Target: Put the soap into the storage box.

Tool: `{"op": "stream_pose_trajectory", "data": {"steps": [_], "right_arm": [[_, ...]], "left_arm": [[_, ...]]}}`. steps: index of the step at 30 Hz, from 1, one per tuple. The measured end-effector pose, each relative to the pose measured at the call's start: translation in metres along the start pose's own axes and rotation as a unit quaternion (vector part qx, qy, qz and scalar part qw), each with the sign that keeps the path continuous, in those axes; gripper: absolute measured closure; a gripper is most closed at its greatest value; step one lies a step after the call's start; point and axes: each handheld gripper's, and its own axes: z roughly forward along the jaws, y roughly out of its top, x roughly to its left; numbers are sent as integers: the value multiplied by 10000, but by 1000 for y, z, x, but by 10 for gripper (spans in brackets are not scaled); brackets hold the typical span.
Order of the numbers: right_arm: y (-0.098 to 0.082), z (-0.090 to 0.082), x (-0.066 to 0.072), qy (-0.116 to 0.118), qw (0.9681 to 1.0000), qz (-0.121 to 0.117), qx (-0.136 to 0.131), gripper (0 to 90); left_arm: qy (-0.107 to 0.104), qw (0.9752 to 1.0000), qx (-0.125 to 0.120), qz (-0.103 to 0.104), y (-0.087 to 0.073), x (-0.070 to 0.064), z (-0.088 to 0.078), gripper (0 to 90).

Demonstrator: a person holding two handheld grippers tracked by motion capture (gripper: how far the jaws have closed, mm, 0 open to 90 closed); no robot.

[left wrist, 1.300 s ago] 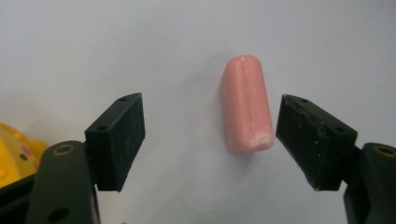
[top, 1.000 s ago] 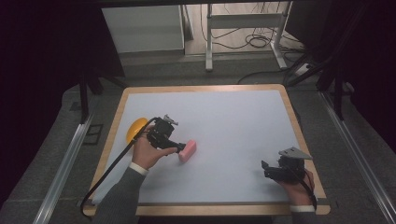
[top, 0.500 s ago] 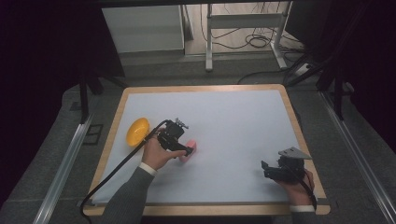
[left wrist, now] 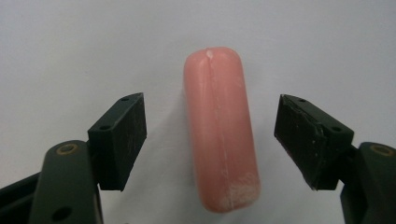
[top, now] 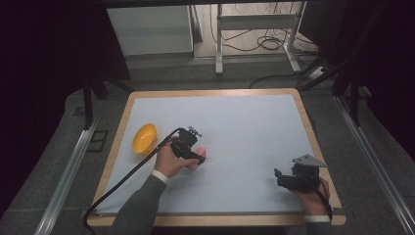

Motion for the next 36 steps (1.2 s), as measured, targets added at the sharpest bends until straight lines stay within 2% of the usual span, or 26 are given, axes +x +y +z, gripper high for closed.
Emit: {"op": "stream_pose_trajectory", "data": {"steps": [7,19,32,36], "right_arm": [[0,0,-1,-25,10000,25,0,98],[0,-1,-2,-24,10000,-1,-13,98],[0,-1,-1,-23,9999,-37,-96,98],[-1,-1,-2,-26,10000,-24,-79,98]], "left_arm": [[47,10000,-14,6,0,-3,7,296],[82,9999,101,-3,-1,-5,19,418],[180,9998,87,-20,-3,-7,21,592],[185,9998,95,-12,-3,-7,20,599]]}}
